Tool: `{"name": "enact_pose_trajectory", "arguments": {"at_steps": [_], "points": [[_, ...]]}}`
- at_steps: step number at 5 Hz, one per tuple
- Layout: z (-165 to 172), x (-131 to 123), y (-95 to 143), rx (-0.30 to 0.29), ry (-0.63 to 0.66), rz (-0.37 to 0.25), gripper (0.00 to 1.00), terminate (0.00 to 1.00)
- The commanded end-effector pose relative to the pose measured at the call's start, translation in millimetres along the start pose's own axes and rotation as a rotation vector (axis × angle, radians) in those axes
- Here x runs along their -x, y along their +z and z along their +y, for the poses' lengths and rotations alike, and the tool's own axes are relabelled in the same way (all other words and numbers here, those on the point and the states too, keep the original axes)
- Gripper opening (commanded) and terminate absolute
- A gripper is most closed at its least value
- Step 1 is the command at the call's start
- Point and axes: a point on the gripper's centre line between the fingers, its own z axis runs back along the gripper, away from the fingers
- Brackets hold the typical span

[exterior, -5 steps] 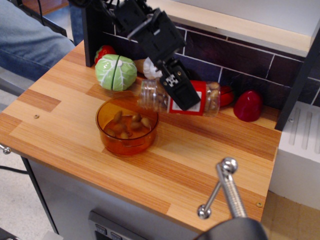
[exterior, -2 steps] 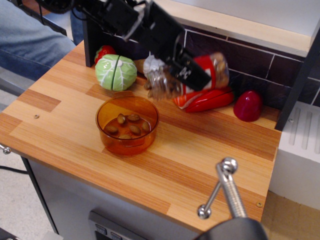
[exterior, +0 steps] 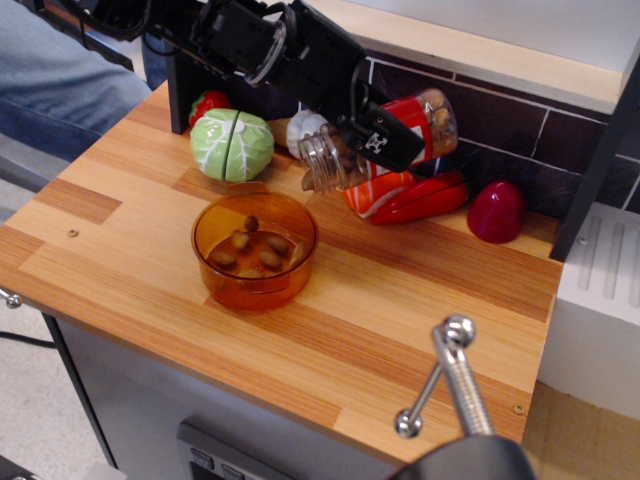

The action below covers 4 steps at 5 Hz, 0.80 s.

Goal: Pour almonds in pot

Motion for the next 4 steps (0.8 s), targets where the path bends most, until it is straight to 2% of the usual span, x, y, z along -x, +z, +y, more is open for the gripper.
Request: {"name": "enact_pose_trajectory", "arguments": {"at_steps": [1, 3, 4], "points": [[-17.9, -7.2, 17.1, -0.046, -0.119, -0.064, 0.00, 0.00], [-13.1, -4.6, 23.2, -0.141, -0.092, -0.134, 0.00, 0.00], [-12.7, -5.6, 23.8, -0.129, -0.079, -0.122, 0.00, 0.00]]}}
